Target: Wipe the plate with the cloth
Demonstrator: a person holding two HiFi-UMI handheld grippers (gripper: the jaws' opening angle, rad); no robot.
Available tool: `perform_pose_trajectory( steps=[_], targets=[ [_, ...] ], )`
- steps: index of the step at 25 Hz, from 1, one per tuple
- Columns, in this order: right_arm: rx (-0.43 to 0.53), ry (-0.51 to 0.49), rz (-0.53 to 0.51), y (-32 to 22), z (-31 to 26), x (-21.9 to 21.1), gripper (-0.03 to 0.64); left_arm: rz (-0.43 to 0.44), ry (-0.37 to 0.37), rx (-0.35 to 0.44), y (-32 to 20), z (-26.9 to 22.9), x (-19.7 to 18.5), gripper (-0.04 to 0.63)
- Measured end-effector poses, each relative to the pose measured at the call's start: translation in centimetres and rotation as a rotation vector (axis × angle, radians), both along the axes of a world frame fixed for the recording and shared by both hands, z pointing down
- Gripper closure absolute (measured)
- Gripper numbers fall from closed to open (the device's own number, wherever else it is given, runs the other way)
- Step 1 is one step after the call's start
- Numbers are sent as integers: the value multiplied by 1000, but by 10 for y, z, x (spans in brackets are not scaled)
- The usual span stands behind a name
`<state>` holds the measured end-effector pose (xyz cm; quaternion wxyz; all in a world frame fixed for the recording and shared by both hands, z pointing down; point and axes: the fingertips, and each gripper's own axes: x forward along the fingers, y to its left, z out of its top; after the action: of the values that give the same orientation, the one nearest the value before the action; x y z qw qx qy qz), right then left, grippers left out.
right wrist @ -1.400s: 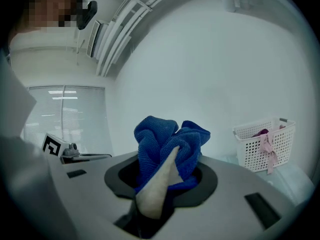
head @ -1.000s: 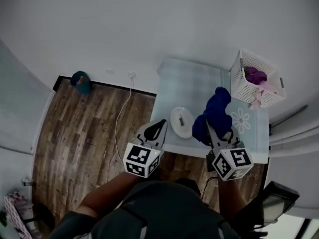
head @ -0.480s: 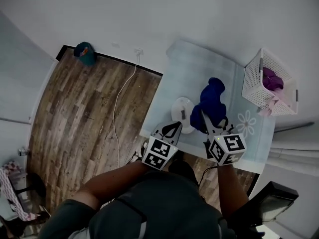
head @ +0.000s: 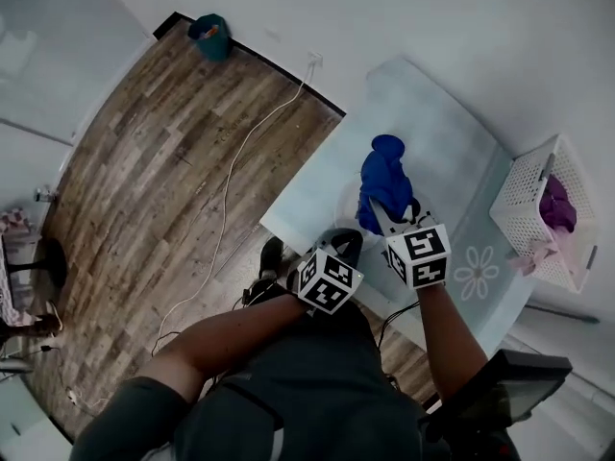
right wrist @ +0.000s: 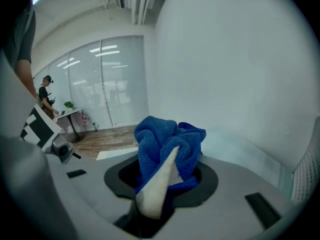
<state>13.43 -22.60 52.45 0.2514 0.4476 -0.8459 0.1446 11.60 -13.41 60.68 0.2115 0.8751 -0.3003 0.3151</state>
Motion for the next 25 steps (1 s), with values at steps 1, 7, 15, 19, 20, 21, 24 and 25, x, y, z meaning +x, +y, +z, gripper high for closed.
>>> perform_pose_trajectory(
  steps=[1, 7, 15, 19, 20, 21, 24, 25],
  targets=[
    [-9, 15, -40, -3, 8, -5, 468, -22, -19, -5, 0, 4, -1, 588],
    [-70, 100, -204, -10, 50, -31, 468, -113, -88, -51, 3, 23, -11, 588],
    [-147, 234, -272, 4, 88, -36, 468, -82, -178, -33, 6, 26, -15, 589],
    [-186, 270, -254, 6, 89, -30, 468, -65, -209, -47, 5, 28, -17, 588],
    [-197, 278, -247, 7, 89, -27, 468, -66, -207, -56, 4, 28, -17, 588],
    [-208, 285, -238, 8, 89, -22, 468, -65, -207, -61, 3, 28, -18, 588],
    [-228, 301, -216, 15, 89, -6, 466, -49, -232, -45, 0, 28, -18, 588],
    [-230, 310, -211, 17, 89, -1, 466, -43, -240, -36, 0, 29, -18, 588]
  ],
)
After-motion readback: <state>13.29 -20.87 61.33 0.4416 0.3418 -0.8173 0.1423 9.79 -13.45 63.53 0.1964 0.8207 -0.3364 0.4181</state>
